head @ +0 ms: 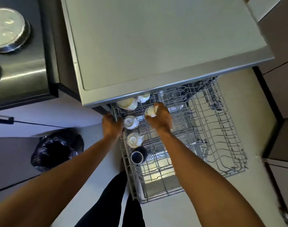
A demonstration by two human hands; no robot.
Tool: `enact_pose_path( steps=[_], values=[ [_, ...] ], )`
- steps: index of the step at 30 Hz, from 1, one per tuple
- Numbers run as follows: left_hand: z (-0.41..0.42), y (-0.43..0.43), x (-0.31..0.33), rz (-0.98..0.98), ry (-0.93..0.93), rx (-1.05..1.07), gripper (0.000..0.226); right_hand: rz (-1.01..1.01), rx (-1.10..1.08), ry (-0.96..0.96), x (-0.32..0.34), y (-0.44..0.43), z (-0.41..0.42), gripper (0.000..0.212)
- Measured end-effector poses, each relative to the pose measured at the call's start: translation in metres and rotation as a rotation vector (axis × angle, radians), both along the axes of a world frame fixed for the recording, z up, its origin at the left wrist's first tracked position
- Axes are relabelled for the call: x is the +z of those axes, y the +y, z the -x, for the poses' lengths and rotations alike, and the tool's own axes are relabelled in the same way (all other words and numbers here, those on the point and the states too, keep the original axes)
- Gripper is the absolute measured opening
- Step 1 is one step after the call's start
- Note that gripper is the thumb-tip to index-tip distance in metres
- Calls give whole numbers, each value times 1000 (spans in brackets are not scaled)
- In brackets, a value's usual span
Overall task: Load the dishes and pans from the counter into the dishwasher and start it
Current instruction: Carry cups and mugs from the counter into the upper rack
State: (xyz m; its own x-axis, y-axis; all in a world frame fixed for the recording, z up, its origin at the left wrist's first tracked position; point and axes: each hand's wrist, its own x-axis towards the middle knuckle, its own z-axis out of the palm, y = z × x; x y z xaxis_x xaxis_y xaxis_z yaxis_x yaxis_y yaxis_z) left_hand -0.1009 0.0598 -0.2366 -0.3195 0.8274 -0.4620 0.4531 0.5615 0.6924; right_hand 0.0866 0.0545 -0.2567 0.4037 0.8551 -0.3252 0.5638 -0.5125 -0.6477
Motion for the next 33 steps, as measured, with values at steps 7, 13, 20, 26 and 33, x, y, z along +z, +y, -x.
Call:
enact_pose_path(
  steps=[7,13,20,26,33],
  values=[
    [-9,28,-25,48,87,35,41,-94,-4,-30,-39,33,17,50],
    [-11,25,-36,-47,182,6,41,-122,113,-138,-65,32,21,62],
    [-13,23,-37,-96,168,6,44,-127,203,-269,-77,27,18,62],
    [-13,22,-37,-94,162,12,46,-251,61,-168,-66,21,21,59],
    [-13,22,-37,-113,147,26,46,-257,-115,-95,-62,29,19,57]
  ],
)
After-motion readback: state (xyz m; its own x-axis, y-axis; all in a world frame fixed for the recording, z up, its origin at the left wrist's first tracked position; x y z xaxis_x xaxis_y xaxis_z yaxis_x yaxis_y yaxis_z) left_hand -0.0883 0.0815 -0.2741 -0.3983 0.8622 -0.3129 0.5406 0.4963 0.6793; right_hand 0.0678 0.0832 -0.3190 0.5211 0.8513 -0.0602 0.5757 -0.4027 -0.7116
